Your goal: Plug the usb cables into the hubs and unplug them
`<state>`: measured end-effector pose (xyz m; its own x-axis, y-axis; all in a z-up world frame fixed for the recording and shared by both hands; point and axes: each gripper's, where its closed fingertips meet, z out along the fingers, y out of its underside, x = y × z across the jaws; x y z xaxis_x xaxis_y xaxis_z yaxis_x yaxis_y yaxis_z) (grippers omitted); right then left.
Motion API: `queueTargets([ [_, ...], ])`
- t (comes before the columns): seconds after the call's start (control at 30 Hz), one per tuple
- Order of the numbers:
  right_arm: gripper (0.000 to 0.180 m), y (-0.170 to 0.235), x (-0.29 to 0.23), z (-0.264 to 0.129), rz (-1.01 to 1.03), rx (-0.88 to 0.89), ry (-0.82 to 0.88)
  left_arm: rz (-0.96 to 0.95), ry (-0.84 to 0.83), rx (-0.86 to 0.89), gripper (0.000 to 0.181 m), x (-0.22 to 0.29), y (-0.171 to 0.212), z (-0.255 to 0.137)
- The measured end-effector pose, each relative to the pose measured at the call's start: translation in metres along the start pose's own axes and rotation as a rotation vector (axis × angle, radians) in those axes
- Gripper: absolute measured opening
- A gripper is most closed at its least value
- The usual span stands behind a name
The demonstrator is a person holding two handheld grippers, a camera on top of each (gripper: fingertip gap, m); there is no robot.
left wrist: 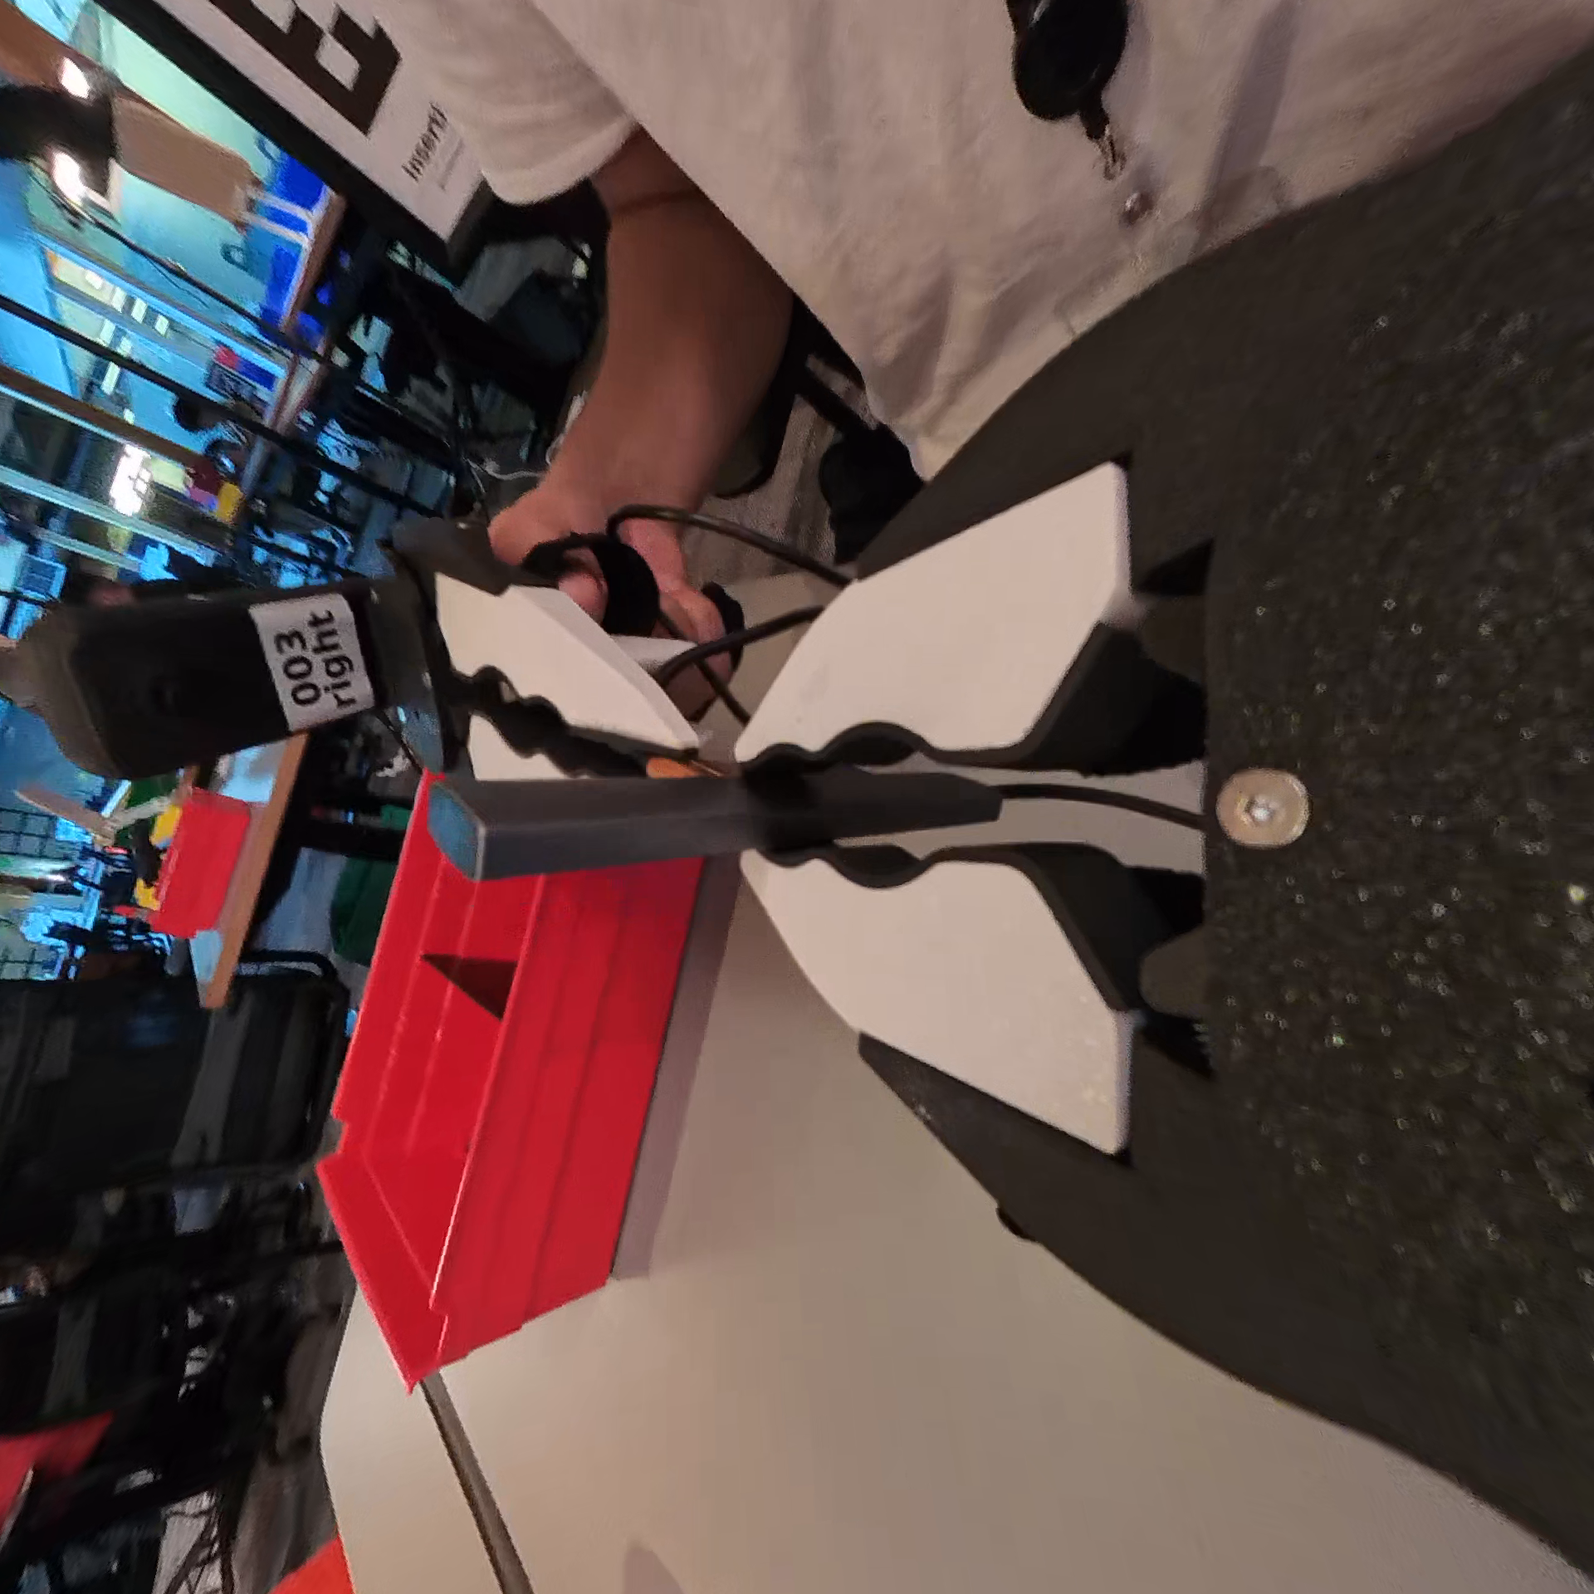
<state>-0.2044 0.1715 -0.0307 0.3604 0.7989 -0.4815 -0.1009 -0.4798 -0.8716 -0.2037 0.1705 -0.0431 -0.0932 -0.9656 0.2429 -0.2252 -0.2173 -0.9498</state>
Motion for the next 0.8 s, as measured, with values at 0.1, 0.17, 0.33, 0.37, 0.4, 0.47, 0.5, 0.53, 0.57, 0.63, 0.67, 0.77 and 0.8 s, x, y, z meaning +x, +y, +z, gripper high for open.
queueTargets([
  [0.1,0.006,-0.002,-0.005,-0.001,-0.056,0.024,-0.017,-0.137,0.099,0.058,0.011,0.009,-0.002,0.0],
  [0.17,0.011,0.002,-0.004,0.001,-0.122,0.004,0.01,-0.224,0.138,0.085,0.01,0.01,0.001,0.0],
  [0.33,0.006,0.006,-0.001,0.003,-0.168,0.01,0.041,-0.331,0.19,0.136,0.01,0.013,0.007,0.001],
  [0.37,0.006,0.007,-0.002,0.004,-0.166,0.011,0.036,-0.333,0.188,0.141,0.01,0.013,0.007,0.0],
  [0.4,0.006,0.009,-0.002,0.004,-0.154,0.005,0.027,-0.332,0.186,0.142,0.01,0.014,0.008,0.0],
  [0.47,0.008,0.015,-0.002,0.006,-0.124,-0.021,0.011,-0.328,0.178,0.138,0.01,0.015,0.011,0.0],
  [0.5,0.01,0.018,-0.002,0.007,-0.112,-0.026,0.003,-0.328,0.177,0.144,0.01,0.016,0.011,0.0],
  [0.53,0.011,0.019,-0.002,0.007,-0.1,-0.027,-0.004,-0.33,0.174,0.151,0.01,0.016,0.011,0.0],
  [0.57,0.01,0.02,-0.003,0.008,-0.086,-0.024,-0.013,-0.328,0.17,0.152,0.01,0.016,0.012,0.0],
  [0.63,0.006,0.023,-0.006,0.008,-0.055,-0.025,-0.045,-0.317,0.167,0.142,0.01,0.017,0.014,-0.001],
  [0.67,0.005,0.024,-0.006,0.009,-0.04,-0.03,-0.053,-0.308,0.163,0.135,0.01,0.018,0.015,-0.001],
  [0.77,0.005,0.031,-0.013,0.008,-0.05,-0.059,-0.088,-0.251,0.165,0.094,0.01,0.025,0.02,-0.003],
  [0.8,0.005,0.037,-0.015,0.008,-0.078,-0.088,-0.093,-0.211,0.159,0.058,0.01,0.028,0.025,-0.003],
])
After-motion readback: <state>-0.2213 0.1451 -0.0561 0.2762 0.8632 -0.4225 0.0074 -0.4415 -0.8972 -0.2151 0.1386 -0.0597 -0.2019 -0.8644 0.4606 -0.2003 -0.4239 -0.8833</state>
